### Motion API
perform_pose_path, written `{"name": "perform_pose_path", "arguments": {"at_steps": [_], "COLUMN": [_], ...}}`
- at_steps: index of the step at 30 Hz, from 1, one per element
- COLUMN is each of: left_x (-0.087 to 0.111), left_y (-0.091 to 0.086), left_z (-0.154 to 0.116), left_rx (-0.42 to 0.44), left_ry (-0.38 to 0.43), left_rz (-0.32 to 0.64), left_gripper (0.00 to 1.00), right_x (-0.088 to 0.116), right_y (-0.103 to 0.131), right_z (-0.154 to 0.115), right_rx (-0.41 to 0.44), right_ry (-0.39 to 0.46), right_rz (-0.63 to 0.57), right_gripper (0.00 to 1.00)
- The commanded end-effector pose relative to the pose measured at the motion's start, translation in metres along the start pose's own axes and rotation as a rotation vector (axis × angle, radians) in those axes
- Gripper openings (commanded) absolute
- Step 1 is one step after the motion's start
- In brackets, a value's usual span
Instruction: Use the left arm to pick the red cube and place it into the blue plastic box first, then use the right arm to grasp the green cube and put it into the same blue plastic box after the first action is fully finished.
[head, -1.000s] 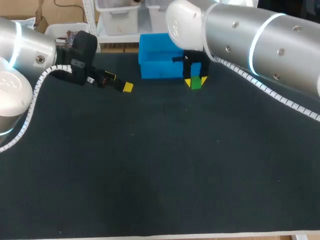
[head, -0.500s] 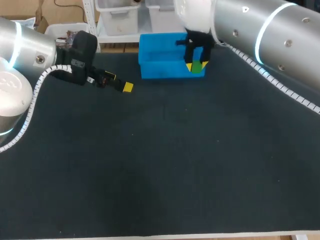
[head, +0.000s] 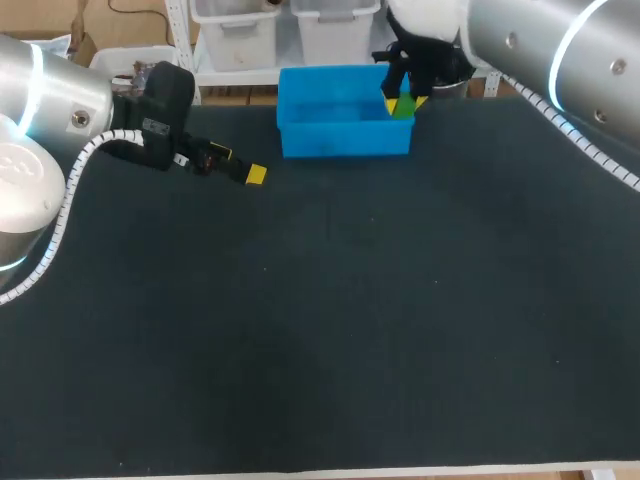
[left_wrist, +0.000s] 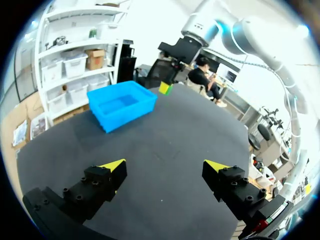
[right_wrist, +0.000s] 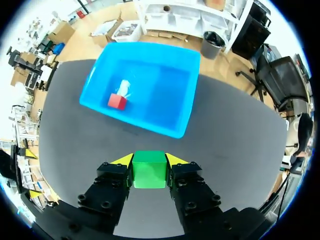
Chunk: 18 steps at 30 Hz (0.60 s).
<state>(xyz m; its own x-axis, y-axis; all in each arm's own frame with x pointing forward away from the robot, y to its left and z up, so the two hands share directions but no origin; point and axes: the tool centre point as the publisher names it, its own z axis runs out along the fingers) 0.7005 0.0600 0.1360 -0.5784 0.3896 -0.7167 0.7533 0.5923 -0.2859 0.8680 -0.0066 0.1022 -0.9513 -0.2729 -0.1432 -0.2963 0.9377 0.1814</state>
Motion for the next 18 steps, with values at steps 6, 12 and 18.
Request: {"name": "perform_pose_path", "arguments": {"at_steps": [6, 12, 18], "left_x": [0.002, 0.002, 0.002], "left_y": [0.001, 0.001, 0.001], "left_z": [0.000, 0.000, 0.000], "left_rx": [0.004, 0.004, 0.004], "left_ry": [-0.009, -0.009, -0.009], "left_rz": [0.003, 0.003, 0.003], "left_gripper": [1.00, 1.00, 1.00], "right_x": [-0.041, -0.063, -0.085], "right_y": [-0.021, -0.024, -0.021], "right_z": [-0.003, -0.006, -0.005], "right_rx": [-0.090, -0.136, -0.149], "right_ry": [-0.003, -0.012, -0.009], "right_rz": [-0.043, -0.104, -0.154], "right_gripper": [0.00, 0.00, 0.00]}}
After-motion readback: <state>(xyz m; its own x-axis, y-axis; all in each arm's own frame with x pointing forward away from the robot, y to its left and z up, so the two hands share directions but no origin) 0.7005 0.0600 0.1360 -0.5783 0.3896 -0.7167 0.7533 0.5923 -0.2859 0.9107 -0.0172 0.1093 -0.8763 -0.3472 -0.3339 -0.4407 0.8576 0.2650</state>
